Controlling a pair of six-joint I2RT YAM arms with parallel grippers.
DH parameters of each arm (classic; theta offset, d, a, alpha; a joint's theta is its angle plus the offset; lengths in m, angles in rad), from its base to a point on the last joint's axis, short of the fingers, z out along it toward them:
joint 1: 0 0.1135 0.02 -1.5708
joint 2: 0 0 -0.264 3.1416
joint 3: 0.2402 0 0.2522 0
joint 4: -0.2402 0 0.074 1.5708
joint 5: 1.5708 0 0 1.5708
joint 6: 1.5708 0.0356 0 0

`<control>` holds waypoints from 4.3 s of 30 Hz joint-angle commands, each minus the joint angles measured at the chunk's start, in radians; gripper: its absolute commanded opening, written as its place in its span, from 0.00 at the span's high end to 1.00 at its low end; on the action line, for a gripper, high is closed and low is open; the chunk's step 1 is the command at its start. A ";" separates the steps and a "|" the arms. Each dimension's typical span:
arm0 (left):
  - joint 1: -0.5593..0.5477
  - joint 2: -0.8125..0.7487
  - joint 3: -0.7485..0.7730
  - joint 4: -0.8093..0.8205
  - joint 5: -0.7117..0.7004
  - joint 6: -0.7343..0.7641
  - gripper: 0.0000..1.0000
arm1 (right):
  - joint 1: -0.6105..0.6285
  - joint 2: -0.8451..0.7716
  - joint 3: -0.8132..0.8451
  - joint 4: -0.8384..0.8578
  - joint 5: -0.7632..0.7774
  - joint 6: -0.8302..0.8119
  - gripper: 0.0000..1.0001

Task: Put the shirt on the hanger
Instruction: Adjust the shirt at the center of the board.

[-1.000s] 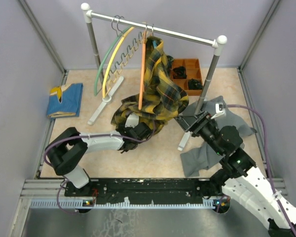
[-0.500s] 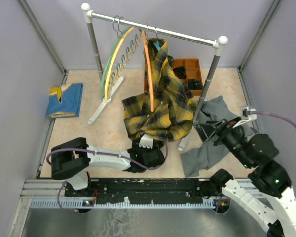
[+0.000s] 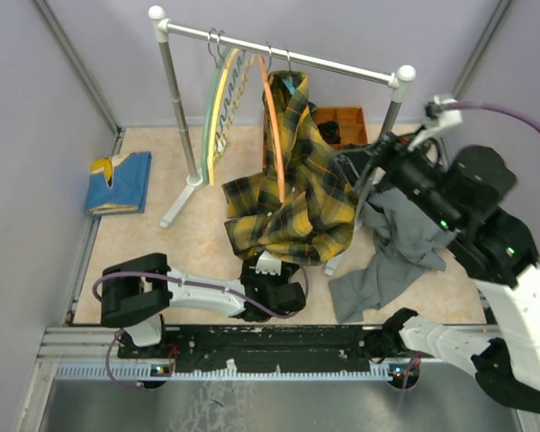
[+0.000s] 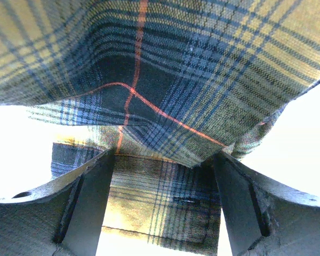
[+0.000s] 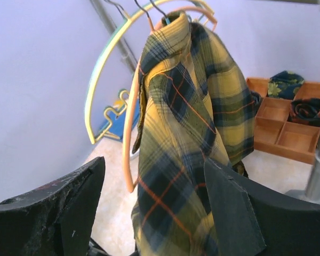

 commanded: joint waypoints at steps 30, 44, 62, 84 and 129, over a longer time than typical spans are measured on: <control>0.000 0.147 0.002 -0.196 0.222 -0.033 0.20 | -0.006 0.306 0.080 0.187 0.166 -0.147 1.00; 0.171 0.056 -0.005 -0.207 0.167 0.104 0.20 | -0.005 0.038 -0.184 0.275 0.333 0.003 0.94; 0.305 0.279 0.380 -0.538 -0.290 0.227 0.04 | -0.006 -0.012 -0.262 0.244 0.251 -0.024 0.87; -0.376 0.318 0.441 -1.075 -0.312 -0.809 0.01 | -0.006 -0.020 -0.311 0.228 0.241 -0.040 0.83; 0.395 -1.045 -0.425 0.474 0.423 0.374 0.27 | -0.006 -0.403 -0.489 0.109 0.093 -0.147 0.36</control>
